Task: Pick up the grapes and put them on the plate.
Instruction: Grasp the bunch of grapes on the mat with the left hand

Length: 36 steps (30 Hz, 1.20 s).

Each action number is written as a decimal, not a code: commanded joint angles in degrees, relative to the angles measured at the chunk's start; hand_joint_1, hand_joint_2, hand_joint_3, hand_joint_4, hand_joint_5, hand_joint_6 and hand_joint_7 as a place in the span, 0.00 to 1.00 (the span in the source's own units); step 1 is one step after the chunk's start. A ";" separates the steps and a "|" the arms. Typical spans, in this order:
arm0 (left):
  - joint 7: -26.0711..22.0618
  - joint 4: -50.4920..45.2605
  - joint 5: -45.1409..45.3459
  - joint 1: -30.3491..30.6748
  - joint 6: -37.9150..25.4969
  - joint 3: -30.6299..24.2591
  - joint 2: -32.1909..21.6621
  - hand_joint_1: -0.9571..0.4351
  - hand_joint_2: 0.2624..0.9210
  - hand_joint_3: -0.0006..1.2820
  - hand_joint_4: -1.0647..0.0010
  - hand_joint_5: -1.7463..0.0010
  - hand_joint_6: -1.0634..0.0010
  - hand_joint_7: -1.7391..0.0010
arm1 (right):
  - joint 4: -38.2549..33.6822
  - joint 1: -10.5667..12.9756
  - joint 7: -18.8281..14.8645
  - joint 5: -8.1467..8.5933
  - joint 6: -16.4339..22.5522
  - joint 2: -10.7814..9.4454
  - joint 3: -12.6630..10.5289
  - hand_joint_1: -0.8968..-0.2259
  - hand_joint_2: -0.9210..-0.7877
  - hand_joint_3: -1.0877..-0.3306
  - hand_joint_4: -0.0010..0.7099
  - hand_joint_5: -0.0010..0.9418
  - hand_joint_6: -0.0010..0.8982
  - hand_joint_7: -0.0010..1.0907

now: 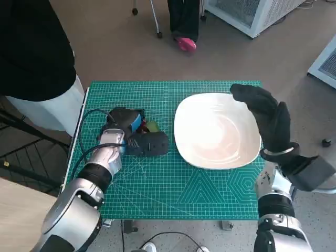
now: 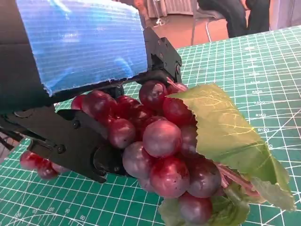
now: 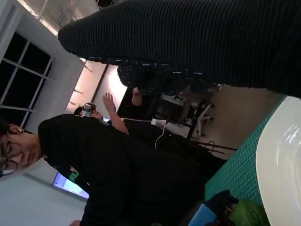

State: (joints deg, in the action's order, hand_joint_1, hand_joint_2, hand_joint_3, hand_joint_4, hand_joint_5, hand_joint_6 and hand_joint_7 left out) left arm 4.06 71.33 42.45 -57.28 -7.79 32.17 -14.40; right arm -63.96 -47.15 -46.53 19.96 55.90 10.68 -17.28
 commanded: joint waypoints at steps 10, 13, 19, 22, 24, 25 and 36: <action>-0.84 0.76 -0.69 0.10 -0.13 -0.20 -0.36 0.69 1.00 0.13 0.53 0.16 0.44 0.36 | -0.04 -0.17 -0.85 -0.01 -0.94 -0.02 0.13 0.68 0.00 0.72 0.40 0.00 0.29 0.00; -1.06 0.66 -0.86 0.07 -0.21 -0.33 -0.44 0.69 1.00 0.14 0.53 0.17 0.45 0.35 | 0.07 -0.13 -0.91 0.03 -0.93 -0.04 0.12 0.67 0.00 0.72 0.40 0.00 0.29 0.00; -1.48 0.20 -0.73 0.03 -0.42 -0.17 -0.75 0.69 1.00 0.15 0.56 0.16 0.45 0.34 | 0.09 -0.12 -0.99 0.11 -1.01 -0.03 0.05 0.67 0.00 0.72 0.40 0.00 0.29 0.00; -1.74 -0.07 -0.58 -0.06 -0.79 0.00 -0.80 0.69 1.00 0.16 0.59 0.14 0.45 0.35 | 0.03 -0.13 -1.01 0.15 -1.07 -0.04 0.00 0.67 0.00 0.72 0.40 0.00 0.29 0.00; -1.90 -0.33 -0.55 -0.13 -1.05 0.02 -0.86 0.69 1.00 0.16 0.60 0.13 0.46 0.34 | -0.06 -0.13 -0.95 0.12 -1.07 -0.02 -0.03 0.66 0.00 0.72 0.40 0.00 0.29 0.00; -1.98 -0.49 -0.55 -0.16 -1.18 0.01 -0.90 0.69 1.00 0.16 0.60 0.13 0.46 0.34 | -0.09 -0.13 -0.91 0.11 -1.08 -0.01 -0.04 0.66 0.00 0.72 0.40 0.00 0.29 0.00; -3.22 -2.62 -0.61 -0.71 -2.13 -0.22 -1.44 0.69 1.00 0.17 0.59 0.13 0.48 0.34 | 0.10 -0.16 -0.98 0.33 -1.25 -0.06 -0.20 0.66 0.00 0.72 0.40 0.00 0.29 0.00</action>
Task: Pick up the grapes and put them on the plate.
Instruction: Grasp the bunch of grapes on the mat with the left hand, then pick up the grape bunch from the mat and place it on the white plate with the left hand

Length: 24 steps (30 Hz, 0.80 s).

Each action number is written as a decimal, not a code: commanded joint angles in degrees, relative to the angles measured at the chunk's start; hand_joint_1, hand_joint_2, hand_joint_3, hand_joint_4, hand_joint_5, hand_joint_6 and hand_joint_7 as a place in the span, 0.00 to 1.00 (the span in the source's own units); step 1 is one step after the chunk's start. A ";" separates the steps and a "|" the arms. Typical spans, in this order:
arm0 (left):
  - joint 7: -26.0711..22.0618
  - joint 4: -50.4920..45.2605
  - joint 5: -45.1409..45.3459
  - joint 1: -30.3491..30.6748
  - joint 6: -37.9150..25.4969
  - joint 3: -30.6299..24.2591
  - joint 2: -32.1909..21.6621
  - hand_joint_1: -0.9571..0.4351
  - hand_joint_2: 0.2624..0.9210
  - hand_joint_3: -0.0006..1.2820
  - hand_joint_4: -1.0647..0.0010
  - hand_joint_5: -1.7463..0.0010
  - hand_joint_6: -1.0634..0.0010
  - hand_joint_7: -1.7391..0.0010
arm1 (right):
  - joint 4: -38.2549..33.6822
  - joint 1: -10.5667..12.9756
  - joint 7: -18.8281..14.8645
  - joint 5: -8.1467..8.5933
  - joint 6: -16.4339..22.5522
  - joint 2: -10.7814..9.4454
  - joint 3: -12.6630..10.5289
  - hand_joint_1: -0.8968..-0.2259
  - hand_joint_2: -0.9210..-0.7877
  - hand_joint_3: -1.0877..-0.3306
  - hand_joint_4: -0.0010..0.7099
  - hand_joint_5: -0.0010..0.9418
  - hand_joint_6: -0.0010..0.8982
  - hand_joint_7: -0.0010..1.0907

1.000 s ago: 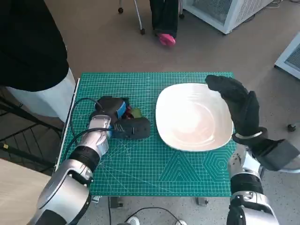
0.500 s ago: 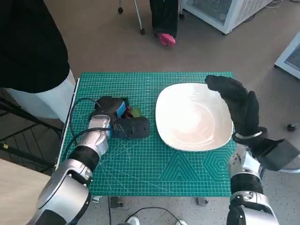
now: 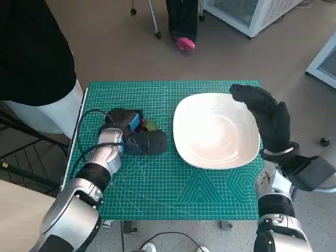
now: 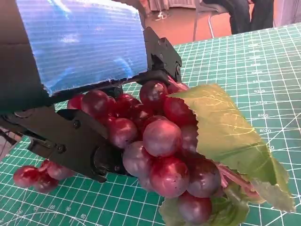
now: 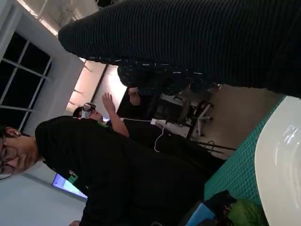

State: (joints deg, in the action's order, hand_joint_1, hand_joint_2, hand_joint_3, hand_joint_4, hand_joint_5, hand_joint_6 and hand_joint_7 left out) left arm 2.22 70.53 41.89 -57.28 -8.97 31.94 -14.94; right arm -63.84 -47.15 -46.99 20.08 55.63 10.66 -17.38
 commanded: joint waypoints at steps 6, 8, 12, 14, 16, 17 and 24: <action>-4.12 -10.03 0.05 -0.47 -2.97 -0.69 -2.99 0.69 1.00 0.12 0.46 0.18 0.46 0.37 | 0.07 -0.31 -0.91 0.77 -1.49 0.00 -0.52 0.67 0.00 0.72 0.40 0.00 0.29 0.00; -5.43 -14.12 -0.05 0.23 -3.70 -1.18 -4.02 0.69 1.00 0.11 0.44 0.19 0.45 0.38 | -0.03 -0.40 -0.96 0.87 -1.67 0.03 -0.67 0.67 0.00 0.72 0.41 0.00 0.29 0.00; -9.16 -24.29 -0.38 2.27 -6.00 -2.82 -6.35 0.69 1.00 0.09 0.42 0.20 0.43 0.41 | 0.02 -0.42 -1.09 1.06 -1.80 -0.04 -0.91 0.68 0.00 0.71 0.41 0.00 0.29 0.00; -10.99 -29.27 -0.42 3.31 -7.24 -3.70 -7.42 0.69 1.00 0.09 0.42 0.20 0.42 0.42 | -0.01 -0.48 -1.05 1.07 -1.83 -0.07 -1.00 0.68 0.00 0.71 0.41 0.00 0.29 0.00; -12.80 -33.82 -0.33 4.13 -8.41 -4.48 -8.41 0.69 1.00 0.09 0.42 0.19 0.41 0.42 | -0.08 -0.60 -0.96 1.08 -1.87 -0.11 -1.07 0.68 0.00 0.71 0.41 0.00 0.29 0.00; -13.71 -35.91 -0.22 4.44 -8.98 -4.81 -8.86 0.69 1.00 0.09 0.42 0.19 0.41 0.43 | -0.11 -0.66 -0.91 1.08 -1.90 -0.15 -1.10 0.68 0.00 0.71 0.41 0.00 0.29 0.00; -17.78 -47.17 1.52 6.43 -13.47 -6.19 -10.41 0.69 1.00 0.11 0.44 0.22 0.46 0.36 | -0.04 -0.84 -0.79 1.08 -1.96 -0.48 -1.19 0.67 0.00 0.71 0.42 0.00 0.30 0.01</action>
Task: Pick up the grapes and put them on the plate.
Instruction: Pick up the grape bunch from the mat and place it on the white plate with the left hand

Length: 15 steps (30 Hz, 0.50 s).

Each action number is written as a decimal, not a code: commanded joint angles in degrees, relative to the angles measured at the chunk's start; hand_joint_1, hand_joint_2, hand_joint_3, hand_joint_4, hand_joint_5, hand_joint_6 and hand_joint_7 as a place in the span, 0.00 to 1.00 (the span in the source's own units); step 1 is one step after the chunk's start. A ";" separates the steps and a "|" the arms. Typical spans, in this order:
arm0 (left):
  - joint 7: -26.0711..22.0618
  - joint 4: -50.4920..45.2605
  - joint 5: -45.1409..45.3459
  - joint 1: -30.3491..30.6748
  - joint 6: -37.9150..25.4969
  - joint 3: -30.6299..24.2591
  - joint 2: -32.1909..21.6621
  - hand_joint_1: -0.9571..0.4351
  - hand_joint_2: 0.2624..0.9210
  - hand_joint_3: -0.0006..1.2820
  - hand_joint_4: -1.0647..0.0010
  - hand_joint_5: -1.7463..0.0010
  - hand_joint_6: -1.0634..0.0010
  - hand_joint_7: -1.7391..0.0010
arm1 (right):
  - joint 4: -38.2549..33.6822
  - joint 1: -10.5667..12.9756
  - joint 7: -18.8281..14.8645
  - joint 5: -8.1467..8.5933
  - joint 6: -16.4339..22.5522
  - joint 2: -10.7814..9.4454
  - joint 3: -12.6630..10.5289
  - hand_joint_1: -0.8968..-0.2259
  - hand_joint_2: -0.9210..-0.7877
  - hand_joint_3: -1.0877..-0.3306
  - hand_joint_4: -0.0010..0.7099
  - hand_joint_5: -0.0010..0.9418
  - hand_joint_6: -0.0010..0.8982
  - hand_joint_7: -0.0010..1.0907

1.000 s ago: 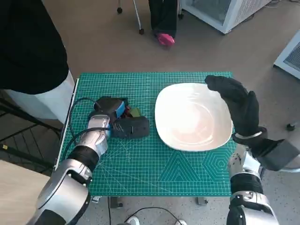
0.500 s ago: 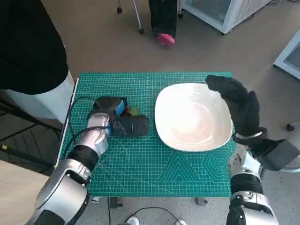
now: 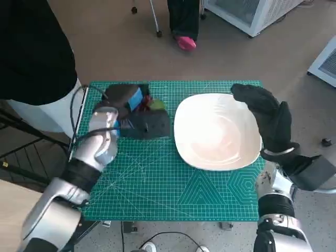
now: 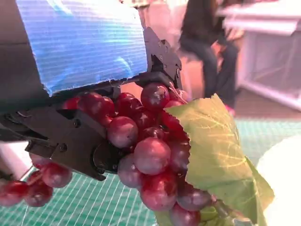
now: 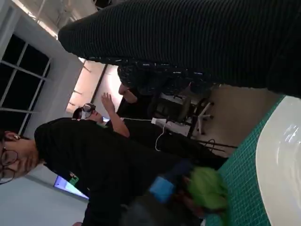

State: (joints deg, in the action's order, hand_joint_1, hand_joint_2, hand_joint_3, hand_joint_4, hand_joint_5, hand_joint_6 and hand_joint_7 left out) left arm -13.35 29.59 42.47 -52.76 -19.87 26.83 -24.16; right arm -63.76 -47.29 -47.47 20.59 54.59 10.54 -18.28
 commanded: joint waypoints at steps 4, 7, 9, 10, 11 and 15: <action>-2.46 -9.07 2.12 2.69 -3.66 -1.00 -1.23 0.69 1.00 0.11 0.42 0.25 0.49 0.32 | 0.08 -0.72 -0.40 0.66 -1.00 -0.51 -0.33 0.67 0.00 0.72 0.42 0.00 0.30 0.01; -2.19 -10.10 3.31 3.14 -3.73 -0.43 -1.18 0.69 1.00 0.10 0.40 0.27 0.49 0.32 | 0.22 -0.68 -0.47 0.67 -0.97 -0.62 -0.34 0.67 0.00 0.72 0.42 0.00 0.30 0.01; -2.00 -10.40 4.12 3.39 -3.34 -0.08 -1.19 0.69 1.00 0.10 0.40 0.27 0.49 0.32 | 0.27 -0.64 -0.54 0.69 -0.91 -0.65 -0.38 0.67 0.00 0.72 0.42 0.00 0.30 0.01; -1.93 -10.53 4.46 3.49 -3.04 0.07 -1.22 0.69 1.00 0.10 0.40 0.26 0.49 0.32 | 0.29 -0.62 -0.58 0.71 -0.87 -0.64 -0.40 0.67 0.00 0.72 0.42 0.00 0.30 0.01; -1.89 -10.66 4.74 3.59 -2.72 0.19 -1.26 0.69 1.00 0.11 0.41 0.25 0.49 0.32 | 0.31 -0.59 -0.63 0.73 -0.82 -0.63 -0.42 0.67 0.00 0.72 0.42 0.00 0.30 0.01; -2.01 -11.20 5.45 3.75 -1.69 0.32 -1.13 0.69 1.00 0.13 0.46 0.20 0.51 0.33 | 0.49 -0.44 -0.70 0.72 -0.63 -0.51 -0.46 0.67 0.00 0.72 0.42 0.01 0.30 0.01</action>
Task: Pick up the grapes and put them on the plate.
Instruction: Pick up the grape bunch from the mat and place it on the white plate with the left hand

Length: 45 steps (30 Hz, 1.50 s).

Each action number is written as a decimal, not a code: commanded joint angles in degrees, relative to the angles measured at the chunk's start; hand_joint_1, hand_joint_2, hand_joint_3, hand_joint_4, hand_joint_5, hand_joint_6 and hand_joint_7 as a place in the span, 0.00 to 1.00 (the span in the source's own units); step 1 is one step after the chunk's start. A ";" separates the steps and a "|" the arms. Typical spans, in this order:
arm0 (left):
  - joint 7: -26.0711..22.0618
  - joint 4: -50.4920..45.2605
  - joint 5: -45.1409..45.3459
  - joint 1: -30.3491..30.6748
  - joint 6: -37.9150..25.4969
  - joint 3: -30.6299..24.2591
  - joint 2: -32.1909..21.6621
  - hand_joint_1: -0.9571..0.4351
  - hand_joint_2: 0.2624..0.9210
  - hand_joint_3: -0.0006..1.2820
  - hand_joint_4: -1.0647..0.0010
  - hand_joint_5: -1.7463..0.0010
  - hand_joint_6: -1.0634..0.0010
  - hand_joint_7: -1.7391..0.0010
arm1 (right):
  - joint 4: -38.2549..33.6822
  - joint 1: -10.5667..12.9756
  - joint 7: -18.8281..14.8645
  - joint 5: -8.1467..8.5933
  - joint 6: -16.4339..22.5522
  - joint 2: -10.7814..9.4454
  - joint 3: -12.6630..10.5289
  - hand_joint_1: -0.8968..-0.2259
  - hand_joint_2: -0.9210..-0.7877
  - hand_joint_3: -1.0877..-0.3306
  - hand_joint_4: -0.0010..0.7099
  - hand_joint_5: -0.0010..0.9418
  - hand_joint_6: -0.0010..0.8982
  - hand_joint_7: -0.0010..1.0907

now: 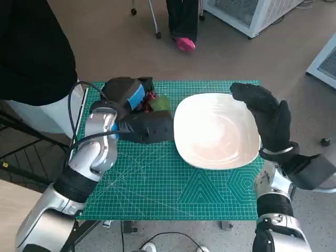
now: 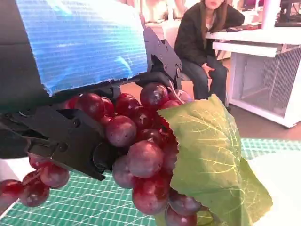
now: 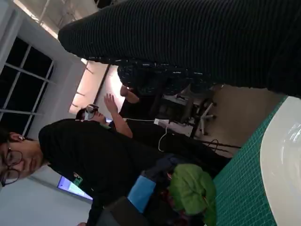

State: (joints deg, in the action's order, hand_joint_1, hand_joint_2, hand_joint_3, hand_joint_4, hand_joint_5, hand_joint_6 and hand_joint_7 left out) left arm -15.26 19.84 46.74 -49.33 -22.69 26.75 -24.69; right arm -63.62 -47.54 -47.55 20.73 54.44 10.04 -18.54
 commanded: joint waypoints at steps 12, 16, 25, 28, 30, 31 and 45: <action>0.03 0.77 0.74 -2.72 3.60 1.15 3.80 0.69 1.00 0.15 0.54 0.12 0.44 0.41 | 0.94 0.24 -0.61 0.71 -0.46 0.52 -0.07 0.67 0.00 0.72 0.42 0.00 0.30 0.01; 0.92 3.01 1.04 -4.25 4.63 2.11 6.27 0.69 1.00 0.12 0.49 0.15 0.42 0.42 | 1.39 0.61 -0.73 0.79 -0.36 0.56 -0.03 0.67 0.00 0.72 0.43 0.00 0.30 0.01; 3.42 12.45 0.96 -9.64 8.45 4.41 11.74 0.69 1.00 0.14 0.51 0.17 0.48 0.34 | 2.30 1.51 -1.13 1.29 -0.52 1.24 -0.32 0.65 0.00 0.73 0.42 0.00 0.31 0.01; 4.47 17.01 0.51 -12.10 10.03 4.84 13.89 0.69 1.00 0.17 0.55 0.15 0.52 0.31 | 2.69 1.92 -1.26 1.61 -0.52 1.43 -0.46 0.64 0.00 0.73 0.42 0.00 0.31 0.01; 5.45 20.46 0.04 -13.78 11.40 5.03 15.47 0.69 1.00 0.18 0.56 0.12 0.52 0.33 | 3.06 2.25 -1.27 1.82 -0.52 1.54 -0.52 0.64 0.00 0.74 0.42 0.00 0.31 0.01; 5.99 22.08 -0.23 -14.47 12.11 5.06 16.16 0.69 1.00 0.18 0.56 0.11 0.52 0.34 | 3.28 2.42 -1.24 1.91 -0.51 1.59 -0.53 0.63 0.00 0.74 0.42 0.00 0.31 0.01; 12.03 42.09 -3.04 -21.47 19.25 5.37 24.63 0.69 1.00 0.26 0.66 0.14 0.66 0.16 | 7.30 5.08 0.74 1.85 -0.24 2.07 -0.69 0.62 0.00 0.74 0.42 0.00 0.32 0.01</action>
State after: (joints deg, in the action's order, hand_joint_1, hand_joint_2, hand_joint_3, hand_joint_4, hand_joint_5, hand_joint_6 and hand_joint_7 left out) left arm -4.49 59.05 44.42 -68.77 -4.68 31.90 -1.30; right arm -57.03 -44.20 -47.55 22.45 54.47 11.49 -19.09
